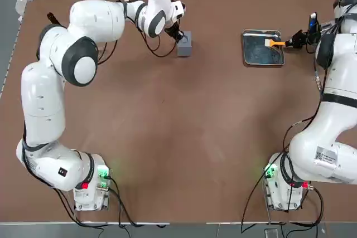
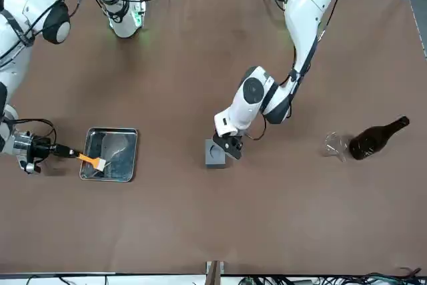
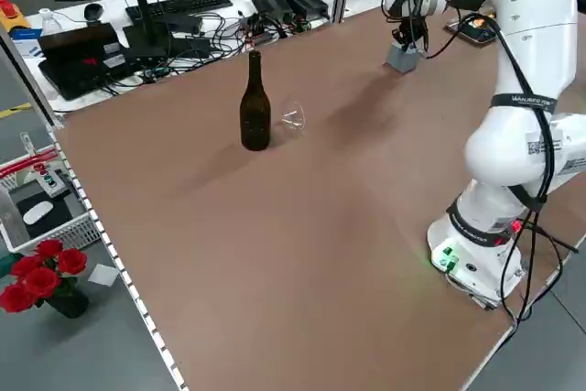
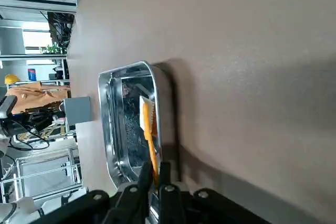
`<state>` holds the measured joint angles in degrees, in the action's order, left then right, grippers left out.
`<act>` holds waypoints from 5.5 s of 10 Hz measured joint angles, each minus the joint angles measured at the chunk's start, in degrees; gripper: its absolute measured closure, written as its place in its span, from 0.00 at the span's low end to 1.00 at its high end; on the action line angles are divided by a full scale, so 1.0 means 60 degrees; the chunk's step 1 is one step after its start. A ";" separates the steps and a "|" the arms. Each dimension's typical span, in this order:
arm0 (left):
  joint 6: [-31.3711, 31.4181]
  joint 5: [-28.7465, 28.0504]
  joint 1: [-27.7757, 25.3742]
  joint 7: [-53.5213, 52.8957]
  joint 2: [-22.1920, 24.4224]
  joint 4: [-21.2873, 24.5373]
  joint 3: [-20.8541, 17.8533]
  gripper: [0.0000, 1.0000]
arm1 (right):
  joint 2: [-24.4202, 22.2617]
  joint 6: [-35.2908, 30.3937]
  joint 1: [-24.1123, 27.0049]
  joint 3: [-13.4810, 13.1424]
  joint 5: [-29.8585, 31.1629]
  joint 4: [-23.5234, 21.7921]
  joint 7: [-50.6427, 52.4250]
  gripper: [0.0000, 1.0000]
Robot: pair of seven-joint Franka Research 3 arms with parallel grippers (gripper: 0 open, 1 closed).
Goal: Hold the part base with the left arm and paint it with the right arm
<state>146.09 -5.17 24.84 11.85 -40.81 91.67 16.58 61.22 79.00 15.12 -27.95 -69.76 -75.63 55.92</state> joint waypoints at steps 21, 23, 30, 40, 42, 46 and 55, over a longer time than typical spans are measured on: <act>0.0001 0.0000 -0.0028 -0.0003 0.0012 0.0003 0.0000 0.99 | -0.6323 0.5813 -0.3317 0.1357 0.8021 -0.4173 -0.5181 0.96; 0.0001 0.0000 -0.0030 -0.0003 0.0012 0.0003 -0.0002 0.99 | -0.6413 0.5868 -0.3322 0.1777 0.9612 -0.4319 -0.6679 0.96; 0.0001 0.0000 -0.0027 -0.0003 0.0012 0.0014 -0.0002 0.99 | -0.6402 0.5939 -0.3350 0.3268 1.1810 -0.4567 -0.9937 0.96; 0.0001 0.0000 -0.0013 -0.0003 0.0012 0.0015 0.0002 0.99 | -0.6045 0.6390 -0.3377 0.4933 1.2047 -0.4653 -1.2201 0.96; 0.0001 0.0000 -0.0011 -0.0003 0.0012 0.0015 0.0002 0.99 | -0.6044 0.6353 -0.3377 0.5123 1.2001 -0.4653 -1.2343 0.96; 0.0001 0.0000 -0.0010 -0.0004 0.0012 0.0015 0.0002 0.99 | -0.6103 0.5904 -0.3292 0.5131 1.1015 -0.4642 -1.1673 0.96; 0.0001 0.0000 -0.0010 -0.0012 0.0013 0.0015 0.0002 0.99 | -0.6077 0.7058 -0.2892 0.3605 1.0897 -0.4655 -0.7908 0.96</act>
<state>146.09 -5.17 24.78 11.78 -40.73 91.76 16.59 24.76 121.35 -2.23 -6.32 -4.38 -103.56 8.47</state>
